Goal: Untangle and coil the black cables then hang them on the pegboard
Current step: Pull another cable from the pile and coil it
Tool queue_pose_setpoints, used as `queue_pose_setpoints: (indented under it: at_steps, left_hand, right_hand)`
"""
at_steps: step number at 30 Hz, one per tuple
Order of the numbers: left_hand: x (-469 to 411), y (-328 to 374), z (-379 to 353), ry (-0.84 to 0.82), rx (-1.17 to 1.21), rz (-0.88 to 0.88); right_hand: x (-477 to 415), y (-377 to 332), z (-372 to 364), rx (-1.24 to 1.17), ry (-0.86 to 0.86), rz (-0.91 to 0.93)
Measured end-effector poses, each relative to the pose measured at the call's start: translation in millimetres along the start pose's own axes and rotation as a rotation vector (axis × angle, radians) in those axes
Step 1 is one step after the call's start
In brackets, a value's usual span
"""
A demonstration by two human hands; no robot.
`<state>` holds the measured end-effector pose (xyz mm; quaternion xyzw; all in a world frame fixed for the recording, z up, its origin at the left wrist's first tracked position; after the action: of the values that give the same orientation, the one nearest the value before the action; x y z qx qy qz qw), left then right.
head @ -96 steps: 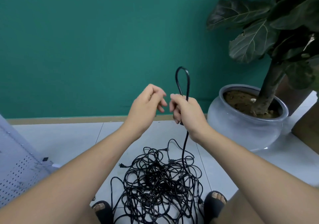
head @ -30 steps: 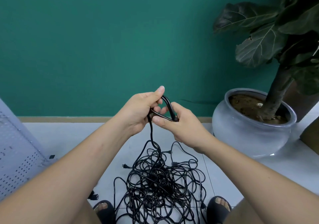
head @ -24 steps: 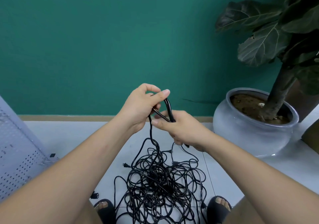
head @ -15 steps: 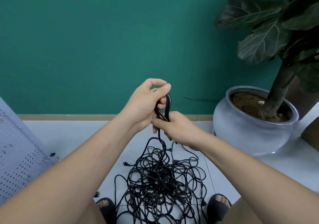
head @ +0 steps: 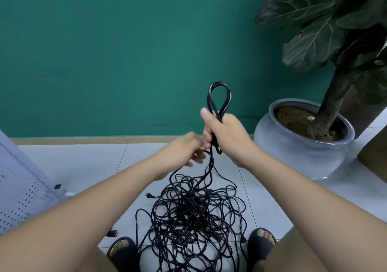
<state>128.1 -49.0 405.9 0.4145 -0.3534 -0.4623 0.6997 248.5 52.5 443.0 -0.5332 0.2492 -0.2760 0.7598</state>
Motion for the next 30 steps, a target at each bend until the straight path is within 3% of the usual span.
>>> queue_pose_setpoints:
  at_steps: [3,5,8,12,17,24,30]
  left_hand:
    - [3,-30,-26,-0.156,-0.306,0.002]
    - [6,-37,-38,-0.21,-0.348,-0.037]
    - [7,-35,-43,-0.205,-0.297,-0.088]
    - [9,-17,-32,-0.147,-0.533,-0.291]
    - [17,13,-7,-0.038,-0.488,-0.494]
    - [23,26,24,0.045,-0.35,-0.508]
    - [23,28,44,0.146,-0.384,-0.539]
  right_hand:
    - [-5,-1,8,-0.167,0.067,-0.006]
    - [-6,-1,12,-0.2,0.116,-0.014]
    - [-7,-2,18,-0.155,0.145,-0.011]
    - [-6,2,20,0.035,0.073,-0.026]
    - [-3,14,14,0.174,-0.115,-0.085]
    - [12,21,9,-0.011,-0.57,-0.385]
    - [21,16,11,-0.007,-0.845,-0.47]
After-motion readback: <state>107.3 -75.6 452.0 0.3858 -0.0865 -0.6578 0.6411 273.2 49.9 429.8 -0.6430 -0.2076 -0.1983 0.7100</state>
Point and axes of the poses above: each hand's wrist, its own x-axis away from the middle knuckle, its own z-axis out of the back of the hand, y = z × x, the point moved 2 cm from there along -x, towards the middle knuckle, and after that the axes turned 4 degrees about -z, right-handed, at the moved point
